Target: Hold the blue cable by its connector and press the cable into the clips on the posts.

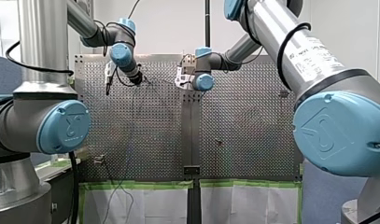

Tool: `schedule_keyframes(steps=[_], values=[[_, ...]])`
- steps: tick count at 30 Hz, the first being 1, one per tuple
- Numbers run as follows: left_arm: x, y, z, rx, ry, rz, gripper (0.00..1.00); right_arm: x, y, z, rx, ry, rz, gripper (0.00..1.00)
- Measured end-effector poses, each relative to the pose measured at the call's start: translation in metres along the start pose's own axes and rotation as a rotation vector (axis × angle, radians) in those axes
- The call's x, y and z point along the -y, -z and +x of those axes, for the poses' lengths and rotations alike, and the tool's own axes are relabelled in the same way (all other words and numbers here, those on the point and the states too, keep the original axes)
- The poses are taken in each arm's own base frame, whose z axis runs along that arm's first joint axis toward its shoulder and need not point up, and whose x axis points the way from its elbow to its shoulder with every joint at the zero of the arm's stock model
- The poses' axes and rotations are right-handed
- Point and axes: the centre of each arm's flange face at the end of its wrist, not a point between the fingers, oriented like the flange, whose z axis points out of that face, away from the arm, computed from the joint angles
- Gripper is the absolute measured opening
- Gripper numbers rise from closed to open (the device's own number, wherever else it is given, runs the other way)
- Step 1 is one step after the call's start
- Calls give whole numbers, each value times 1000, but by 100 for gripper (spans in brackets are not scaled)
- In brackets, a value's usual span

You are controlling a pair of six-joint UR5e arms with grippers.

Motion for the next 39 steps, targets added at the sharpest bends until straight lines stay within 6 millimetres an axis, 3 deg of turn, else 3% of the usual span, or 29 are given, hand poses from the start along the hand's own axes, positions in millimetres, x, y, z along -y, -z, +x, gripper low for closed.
schedule_keyframes(steps=[39], values=[[14, 13, -11, 42, -5, 40, 100, 5, 1, -4, 5, -1, 8, 0]])
